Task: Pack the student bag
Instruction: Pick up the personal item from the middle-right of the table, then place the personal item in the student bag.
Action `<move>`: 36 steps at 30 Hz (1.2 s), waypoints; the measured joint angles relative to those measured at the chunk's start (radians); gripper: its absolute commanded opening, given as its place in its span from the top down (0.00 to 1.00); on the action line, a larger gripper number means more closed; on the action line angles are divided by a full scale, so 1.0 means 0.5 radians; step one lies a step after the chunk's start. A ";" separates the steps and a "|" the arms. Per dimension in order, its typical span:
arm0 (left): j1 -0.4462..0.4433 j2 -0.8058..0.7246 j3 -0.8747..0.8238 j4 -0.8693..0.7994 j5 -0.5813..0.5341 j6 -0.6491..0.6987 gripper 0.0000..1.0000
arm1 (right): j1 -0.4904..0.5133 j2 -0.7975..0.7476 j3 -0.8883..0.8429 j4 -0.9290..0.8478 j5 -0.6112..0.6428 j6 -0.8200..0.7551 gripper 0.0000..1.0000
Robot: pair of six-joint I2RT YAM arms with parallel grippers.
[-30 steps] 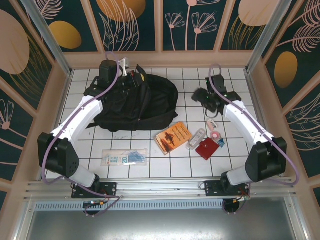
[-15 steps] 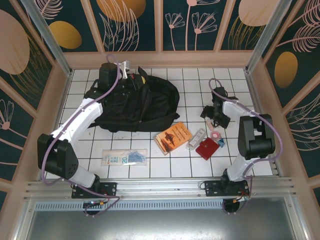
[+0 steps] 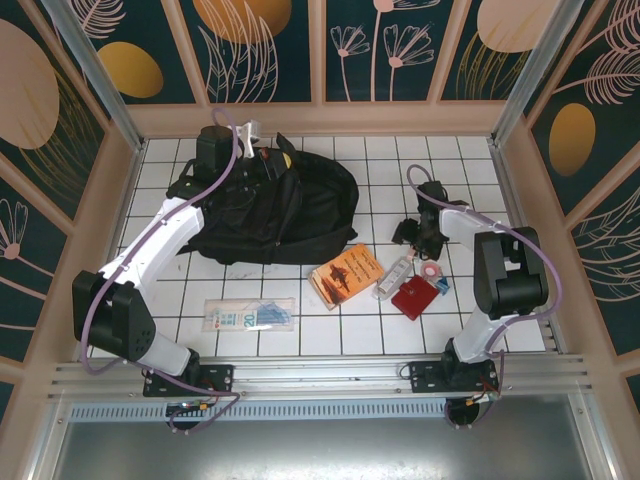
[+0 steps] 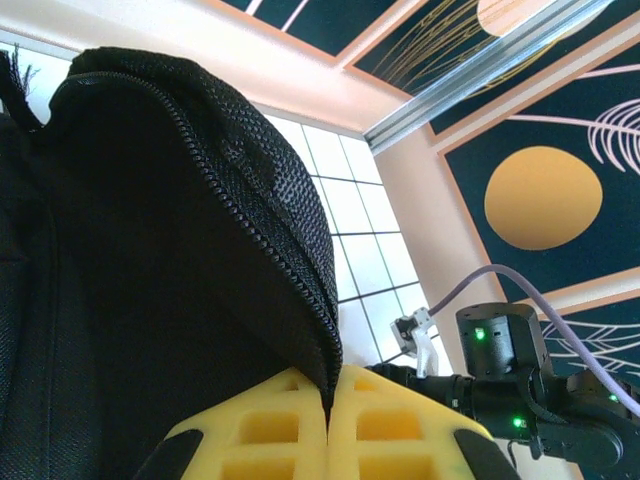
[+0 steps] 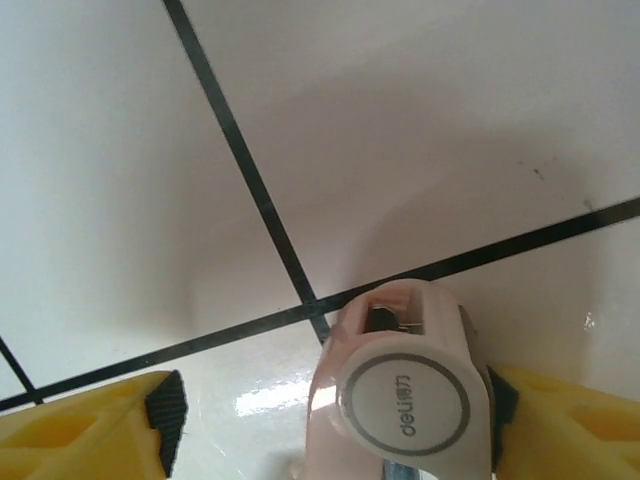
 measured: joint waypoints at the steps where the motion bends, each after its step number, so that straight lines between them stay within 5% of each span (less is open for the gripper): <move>1: 0.000 0.000 0.000 0.000 0.000 0.001 1.00 | 0.008 0.004 0.000 0.001 0.009 0.003 0.36; 6: 0.000 0.000 0.000 0.000 -0.001 0.000 1.00 | 0.028 0.020 0.001 -0.010 0.096 0.027 0.59; 10: 0.000 0.000 0.000 -0.001 -0.001 0.000 1.00 | 0.028 0.023 0.018 -0.022 0.124 0.044 0.65; 24: 0.000 0.000 0.016 -0.026 -0.002 0.002 1.00 | 0.067 -0.169 0.326 -0.224 0.066 0.088 0.71; 31: 0.000 0.000 0.114 -0.096 -0.001 0.010 1.00 | 0.426 -0.224 0.962 -0.257 -0.083 0.174 0.71; 36: 0.000 0.002 0.199 -0.157 -0.001 0.009 1.00 | 0.631 0.048 1.439 -0.240 -0.211 0.224 0.71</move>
